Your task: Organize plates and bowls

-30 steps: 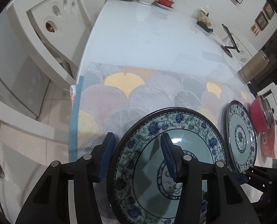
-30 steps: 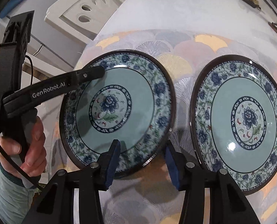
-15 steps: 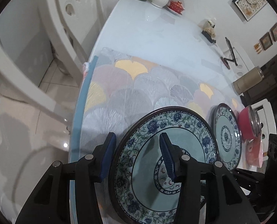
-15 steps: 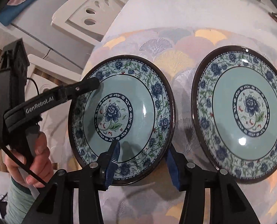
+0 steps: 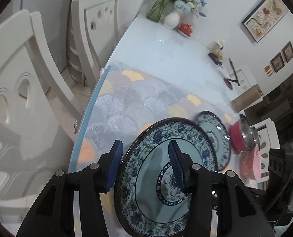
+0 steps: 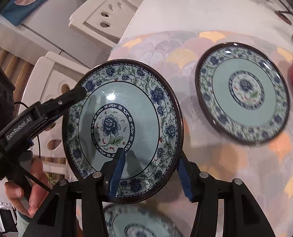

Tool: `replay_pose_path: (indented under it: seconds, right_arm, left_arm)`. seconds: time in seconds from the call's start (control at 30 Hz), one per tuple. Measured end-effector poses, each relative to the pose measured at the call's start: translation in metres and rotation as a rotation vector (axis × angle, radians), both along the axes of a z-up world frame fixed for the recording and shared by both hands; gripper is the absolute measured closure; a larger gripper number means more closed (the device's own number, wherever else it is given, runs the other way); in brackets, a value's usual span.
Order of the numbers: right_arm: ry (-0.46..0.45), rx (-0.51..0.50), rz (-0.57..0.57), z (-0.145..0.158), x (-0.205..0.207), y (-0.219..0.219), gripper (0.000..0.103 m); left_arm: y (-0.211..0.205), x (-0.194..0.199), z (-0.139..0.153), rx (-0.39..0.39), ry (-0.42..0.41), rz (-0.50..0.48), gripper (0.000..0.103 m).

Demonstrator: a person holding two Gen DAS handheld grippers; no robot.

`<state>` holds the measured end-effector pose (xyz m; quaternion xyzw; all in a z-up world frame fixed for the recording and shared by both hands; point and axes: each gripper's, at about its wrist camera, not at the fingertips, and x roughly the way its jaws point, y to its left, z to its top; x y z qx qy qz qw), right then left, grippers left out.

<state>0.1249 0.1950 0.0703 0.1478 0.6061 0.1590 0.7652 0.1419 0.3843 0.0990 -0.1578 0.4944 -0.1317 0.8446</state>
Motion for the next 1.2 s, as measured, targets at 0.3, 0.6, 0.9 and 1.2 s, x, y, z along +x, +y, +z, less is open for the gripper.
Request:
replay_pose_path:
  seconds: [0.3, 0.6, 0.9, 1.2]
  right_arm:
    - [-0.004, 0.015, -0.014, 0.029, -0.067, -0.019, 0.052]
    - [-0.034, -0.024, -0.011, 0.042, -0.120, -0.032, 0.045]
    - [0.027, -0.052, 0.005, 0.015, -0.151, -0.039, 0.045]
    - [0.096, -0.099, 0.032, -0.013, -0.164, -0.035, 0.045]
  left_arm:
    - [-0.014, -0.065, 0.030, 0.030, -0.069, -0.003, 0.059]
    - [-0.021, -0.125, 0.012, -0.011, 0.001, -0.013, 0.059]
    - [-0.027, -0.165, -0.022, -0.011, 0.118, -0.029, 0.059]
    - [-0.031, -0.180, -0.037, 0.012, 0.155, -0.052, 0.059]
